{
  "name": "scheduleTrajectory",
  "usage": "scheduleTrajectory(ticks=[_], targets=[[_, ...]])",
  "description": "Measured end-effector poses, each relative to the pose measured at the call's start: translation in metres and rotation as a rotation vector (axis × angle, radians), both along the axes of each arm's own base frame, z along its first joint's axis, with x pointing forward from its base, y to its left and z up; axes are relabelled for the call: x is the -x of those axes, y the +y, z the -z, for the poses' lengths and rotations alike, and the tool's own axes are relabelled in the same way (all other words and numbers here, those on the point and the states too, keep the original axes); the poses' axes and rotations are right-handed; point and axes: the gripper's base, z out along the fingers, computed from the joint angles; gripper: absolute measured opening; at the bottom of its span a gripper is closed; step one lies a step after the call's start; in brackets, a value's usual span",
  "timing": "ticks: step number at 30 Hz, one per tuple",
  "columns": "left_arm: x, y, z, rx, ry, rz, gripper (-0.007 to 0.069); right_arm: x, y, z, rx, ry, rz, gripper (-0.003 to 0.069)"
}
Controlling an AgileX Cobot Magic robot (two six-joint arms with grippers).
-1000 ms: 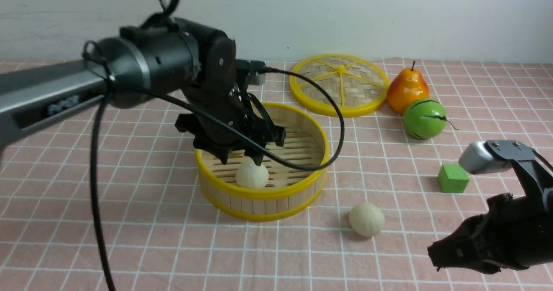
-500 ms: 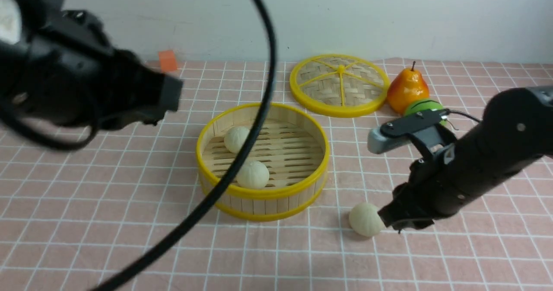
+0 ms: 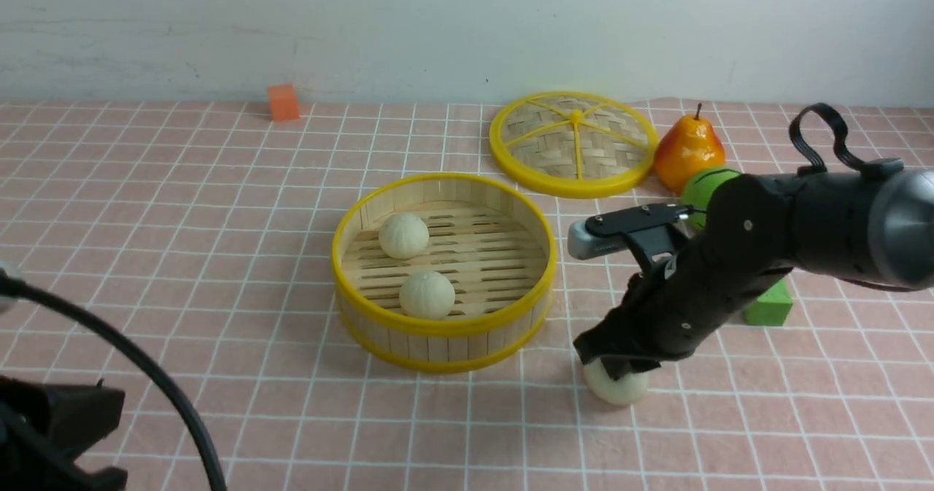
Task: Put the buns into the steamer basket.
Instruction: Use the right arm to grab a steamed stuffed bun, then use the right arm to put the steamed stuffed bun into the steamer
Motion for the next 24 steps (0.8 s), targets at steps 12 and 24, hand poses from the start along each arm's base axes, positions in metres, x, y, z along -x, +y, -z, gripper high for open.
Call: scheduleTrajectory(ticks=[12,24], targets=[[-0.003,-0.006,0.036,0.010,-0.053,0.059,-0.0013,-0.002,0.047,-0.104,-0.021,-0.408,-0.291,0.0003],[-0.004,-0.007,0.036,0.022,-0.073,0.067,-0.0013,-0.090,0.103,-0.009,-0.019,-0.447,-0.285,0.0160]])
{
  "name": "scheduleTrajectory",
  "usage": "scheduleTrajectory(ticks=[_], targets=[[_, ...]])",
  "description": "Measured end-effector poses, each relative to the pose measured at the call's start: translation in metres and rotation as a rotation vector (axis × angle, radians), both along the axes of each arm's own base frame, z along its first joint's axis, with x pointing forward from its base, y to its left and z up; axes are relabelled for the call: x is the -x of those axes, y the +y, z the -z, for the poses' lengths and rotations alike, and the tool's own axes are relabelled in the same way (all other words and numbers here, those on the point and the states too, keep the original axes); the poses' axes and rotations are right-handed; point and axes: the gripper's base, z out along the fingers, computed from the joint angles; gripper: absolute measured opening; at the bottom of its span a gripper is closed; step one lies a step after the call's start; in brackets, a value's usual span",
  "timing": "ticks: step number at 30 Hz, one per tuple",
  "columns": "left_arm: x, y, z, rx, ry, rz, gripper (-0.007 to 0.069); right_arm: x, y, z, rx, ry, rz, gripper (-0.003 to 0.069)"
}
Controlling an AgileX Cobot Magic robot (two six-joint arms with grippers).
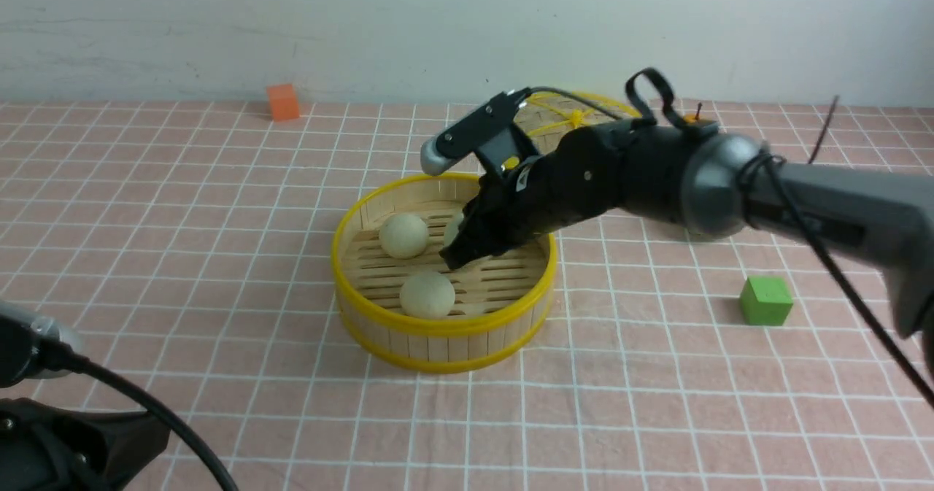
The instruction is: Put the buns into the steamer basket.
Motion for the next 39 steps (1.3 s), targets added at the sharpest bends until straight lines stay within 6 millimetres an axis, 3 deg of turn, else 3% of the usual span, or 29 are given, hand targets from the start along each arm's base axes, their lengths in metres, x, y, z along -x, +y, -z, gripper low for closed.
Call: scheduleTrajectory(ticks=[3,4,5,7,10,11,12,13,14,15,16,18,20,22,23,24,25,26,29,30,31,32,33,34,35,38,39], targets=[[0.000,0.000,0.000,0.000,0.000,0.000,-0.0013,-0.003,0.003,-0.002,-0.011,0.026,0.010,0.0279],[0.000,0.000,0.000,0.000,0.000,0.000,-0.0013,-0.003,0.003,-0.002,-0.009,0.031,0.008,0.0288],[0.000,0.000,0.000,0.000,0.000,0.000,-0.0013,-0.002,0.004,-0.016,-0.009,0.053,0.001,0.0362],[0.000,0.000,0.000,0.000,0.000,0.000,-0.0013,0.001,0.002,-0.025,0.006,0.083,-0.010,0.0399],[0.000,0.000,0.000,0.000,0.000,0.000,-0.0013,0.021,-0.008,-0.090,0.039,0.148,-0.015,0.0422],[0.000,0.000,0.000,0.000,0.000,0.000,-0.0013,0.030,-0.015,-0.118,0.044,0.136,-0.003,0.0405],[0.000,0.000,0.000,0.000,0.000,0.000,-0.0013,0.030,-0.015,-0.120,0.049,0.140,0.000,0.0400],[0.000,0.000,0.000,0.000,0.000,0.000,-0.0013,0.049,-0.031,-0.173,0.042,0.073,0.029,0.0350],[0.000,0.000,0.000,0.000,0.000,0.000,-0.0013,0.052,-0.033,-0.178,0.047,0.067,0.029,0.0342],[0.000,0.000,0.000,0.000,0.000,0.000,-0.0013,0.072,-0.049,-0.217,0.045,0.002,0.051,0.0281],[0.000,0.000,0.000,0.000,0.000,0.000,-0.0013,0.088,-0.061,-0.241,0.042,-0.041,0.064,0.0232],[0.000,0.000,0.000,0.000,0.000,0.000,-0.0013,0.121,-0.083,-0.278,0.027,-0.112,0.090,0.0128],[0.000,0.000,0.000,0.000,0.001,0.000,-0.0013,0.154,-0.104,-0.298,0.011,-0.150,0.102,0.0033],[0.000,0.000,0.000,0.000,0.001,0.000,-0.0013,0.178,-0.119,-0.297,0.006,-0.151,0.109,-0.0015],[0.000,0.000,0.000,0.000,0.001,0.000,-0.0013,0.177,-0.118,-0.293,0.010,-0.141,0.109,-0.0015],[0.000,0.000,0.000,0.000,0.001,0.000,-0.0013,0.191,-0.126,-0.287,0.001,-0.138,0.117,-0.0019],[0.000,0.000,0.000,0.000,0.001,0.000,-0.0013,0.201,-0.132,-0.264,0.003,-0.107,0.127,-0.0019],[0.000,0.000,0.000,0.000,0.001,0.000,-0.0013,0.204,-0.133,-0.268,-0.012,-0.121,0.130,-0.0019],[0.000,0.000,0.000,-0.001,0.000,0.000,-0.0013,0.235,-0.147,-0.197,-0.105,-0.068,0.167,-0.0019],[0.000,0.000,0.000,-0.001,0.000,0.000,-0.0013,0.240,-0.149,-0.187,-0.138,-0.075,0.170,-0.0018],[0.000,0.000,0.000,-0.001,0.000,0.000,-0.0013,0.251,-0.154,-0.163,-0.164,-0.063,0.177,-0.0018],[0.000,0.000,0.000,-0.001,0.000,0.000,-0.0013,0.253,-0.155,-0.159,-0.169,-0.062,0.177,-0.0018],[0.000,0.000,0.000,-0.001,0.000,0.000,-0.0013,0.264,-0.161,-0.132,-0.199,-0.061,0.187,-0.0018],[0.000,0.000,0.000,-0.001,0.000,0.000,-0.0013,0.265,-0.161,-0.129,-0.211,-0.069,0.189,-0.0018],[0.000,0.000,0.000,-0.001,0.000,0.000,-0.0013,0.279,-0.169,-0.098,-0.216,-0.062,0.200,-0.0018],[0.000,0.000,0.000,-0.001,0.000,0.000,-0.0013,0.291,-0.177,-0.069,-0.224,-0.065,0.210,-0.0016],[0.000,0.000,0.000,-0.002,0.001,0.000,-0.0011,0.299,-0.182,-0.048,-0.238,-0.065,0.222,-0.0015]])
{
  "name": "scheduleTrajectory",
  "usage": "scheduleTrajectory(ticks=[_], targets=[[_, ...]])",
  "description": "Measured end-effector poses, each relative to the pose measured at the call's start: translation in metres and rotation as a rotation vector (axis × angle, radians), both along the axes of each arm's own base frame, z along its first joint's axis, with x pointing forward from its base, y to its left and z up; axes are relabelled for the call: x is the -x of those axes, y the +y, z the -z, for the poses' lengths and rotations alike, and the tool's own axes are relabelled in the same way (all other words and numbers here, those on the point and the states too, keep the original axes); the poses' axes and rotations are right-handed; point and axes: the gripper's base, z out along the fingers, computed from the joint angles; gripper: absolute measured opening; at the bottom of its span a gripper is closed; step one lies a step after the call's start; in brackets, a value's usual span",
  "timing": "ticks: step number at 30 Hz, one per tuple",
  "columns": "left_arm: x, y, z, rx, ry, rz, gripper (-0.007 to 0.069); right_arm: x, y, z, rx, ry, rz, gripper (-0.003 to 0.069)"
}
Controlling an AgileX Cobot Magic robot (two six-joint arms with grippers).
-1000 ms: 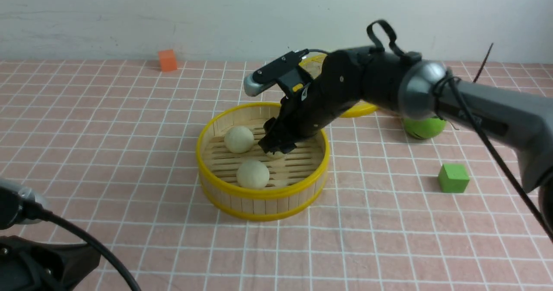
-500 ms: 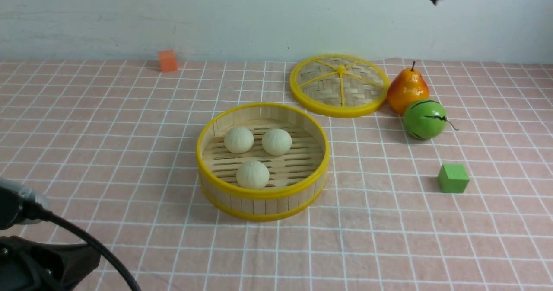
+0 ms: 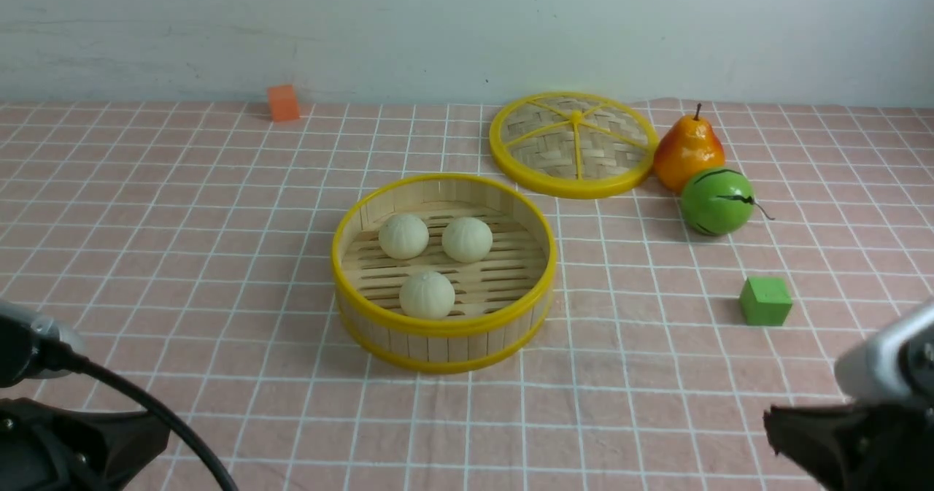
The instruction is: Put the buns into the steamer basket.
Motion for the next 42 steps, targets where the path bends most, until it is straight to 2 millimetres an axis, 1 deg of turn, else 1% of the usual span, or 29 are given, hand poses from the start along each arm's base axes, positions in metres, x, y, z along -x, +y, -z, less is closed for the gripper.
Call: scheduleTrajectory(ticks=[1,2,3,4,5,9,12,14,15,17,19,21,22,24,28,42], targets=[[0.000,0.000,0.000,0.000,0.000,0.000,-0.0011,0.001,-0.001,0.003,0.003,0.007,0.000,-0.0015],[0.000,0.000,0.000,-0.001,-0.001,0.000,-0.0010,0.007,-0.005,0.017,-0.019,0.022,0.020,-0.0014],[0.000,0.000,0.000,-0.001,-0.001,0.000,-0.0009,0.008,-0.005,0.019,-0.020,0.027,0.022,-0.0014],[0.000,0.000,0.000,-0.001,0.000,0.000,-0.0007,0.014,-0.009,0.033,-0.021,0.055,0.038,-0.0013],[0.000,0.000,0.000,-0.002,0.000,0.000,-0.0006,0.016,-0.011,0.040,-0.013,0.069,0.047,-0.0013],[0.000,0.000,0.000,-0.002,0.001,0.000,-0.0001,0.021,-0.020,0.056,0.008,0.105,0.085,-0.0011],[0.000,0.000,0.000,-0.002,0.001,-0.001,0.0000,0.025,-0.027,0.063,-0.021,0.045,0.125,-0.0011],[0.000,0.000,0.000,-0.003,0.001,0.000,0.0001,0.031,-0.036,0.067,-0.069,-0.062,0.171,-0.0010],[0.000,0.000,0.000,-0.003,0.001,0.000,0.0001,0.031,-0.037,0.066,-0.079,-0.084,0.181,-0.0010],[0.000,0.000,0.000,-0.003,0.001,0.000,0.0001,0.038,-0.046,0.065,-0.114,-0.172,0.235,-0.0010],[0.000,0.000,0.000,-0.005,0.003,-0.001,0.0004,0.045,-0.057,0.055,-0.138,-0.288,0.305,-0.0010],[0.000,0.000,0.000,-0.005,0.004,-0.001,0.0005,0.049,-0.060,0.051,-0.144,-0.336,0.331,-0.0010],[0.000,0.000,0.000,-0.005,0.004,-0.001,0.0008,0.056,-0.066,0.050,-0.135,-0.368,0.377,-0.0010],[0.000,0.000,0.000,-0.005,0.004,-0.001,0.0010,0.063,-0.070,0.052,-0.119,-0.367,0.416,-0.0010],[0.000,0.000,0.000,-0.005,0.004,-0.002,0.0015,0.076,-0.074,0.063,-0.084,-0.296,0.473,-0.0010],[0.000,0.000,0.001,-0.008,0.008,-0.003,0.0024,0.079,-0.074,0.064,-0.094,-0.262,0.489,0.0000]])
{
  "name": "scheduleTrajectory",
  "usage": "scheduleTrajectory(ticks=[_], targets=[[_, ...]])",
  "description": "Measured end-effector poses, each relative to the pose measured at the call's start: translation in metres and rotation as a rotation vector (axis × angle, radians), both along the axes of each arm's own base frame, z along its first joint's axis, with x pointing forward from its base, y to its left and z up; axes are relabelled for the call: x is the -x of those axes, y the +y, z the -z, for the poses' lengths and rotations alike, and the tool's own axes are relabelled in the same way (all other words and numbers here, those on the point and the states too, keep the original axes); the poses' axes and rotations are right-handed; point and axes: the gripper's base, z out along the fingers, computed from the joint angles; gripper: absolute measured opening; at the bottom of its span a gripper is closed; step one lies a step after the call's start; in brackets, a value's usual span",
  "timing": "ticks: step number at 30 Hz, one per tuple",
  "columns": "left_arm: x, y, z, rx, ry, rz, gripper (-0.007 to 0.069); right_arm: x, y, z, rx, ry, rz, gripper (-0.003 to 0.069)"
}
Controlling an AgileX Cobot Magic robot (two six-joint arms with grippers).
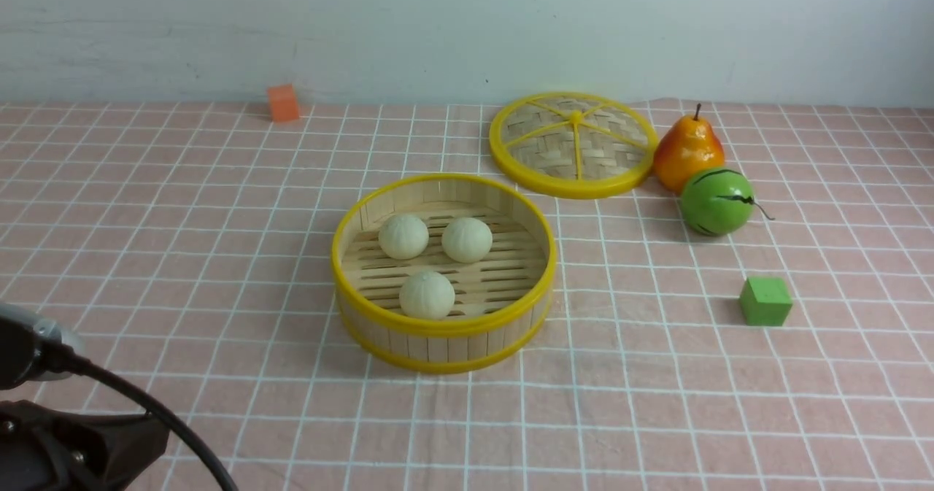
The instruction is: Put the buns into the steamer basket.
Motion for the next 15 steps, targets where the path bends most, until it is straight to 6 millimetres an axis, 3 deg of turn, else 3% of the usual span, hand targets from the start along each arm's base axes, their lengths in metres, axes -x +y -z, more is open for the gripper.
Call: scheduleTrajectory(ticks=[10,15], targets=[[0.001,0.000,0.003,0.004,-0.006,0.005,0.0026,0.000,0.000,0.000,0.000,-0.001,0.000,0.0006],[0.028,0.025,0.027,0.062,-0.087,-0.064,0.0029,0.000,0.000,0.000,0.000,-0.001,-0.001,0.0014]])
